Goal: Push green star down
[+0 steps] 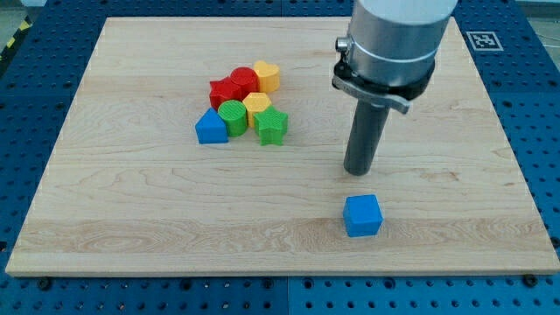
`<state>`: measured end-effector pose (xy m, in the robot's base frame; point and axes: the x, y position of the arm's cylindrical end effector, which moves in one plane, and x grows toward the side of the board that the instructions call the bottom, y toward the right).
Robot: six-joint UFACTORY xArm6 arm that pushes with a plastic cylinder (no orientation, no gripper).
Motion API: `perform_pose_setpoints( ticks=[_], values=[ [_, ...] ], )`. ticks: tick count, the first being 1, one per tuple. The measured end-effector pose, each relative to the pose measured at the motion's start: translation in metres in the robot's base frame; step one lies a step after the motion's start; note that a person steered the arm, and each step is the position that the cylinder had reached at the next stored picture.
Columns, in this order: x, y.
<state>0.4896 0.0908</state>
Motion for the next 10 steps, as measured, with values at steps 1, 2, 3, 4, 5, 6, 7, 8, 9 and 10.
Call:
perform_pose_setpoints(
  ticks=[1,2,3,4,5,6,7,8,9,10],
  values=[
    [-0.041,-0.009],
    [-0.076,-0.033],
    [-0.079,-0.067],
    [-0.077,-0.100],
    [-0.077,-0.117],
    [-0.074,-0.117],
    [-0.056,-0.117],
    [-0.056,-0.117],
    [-0.050,-0.117],
    [-0.047,-0.117]
  ],
)
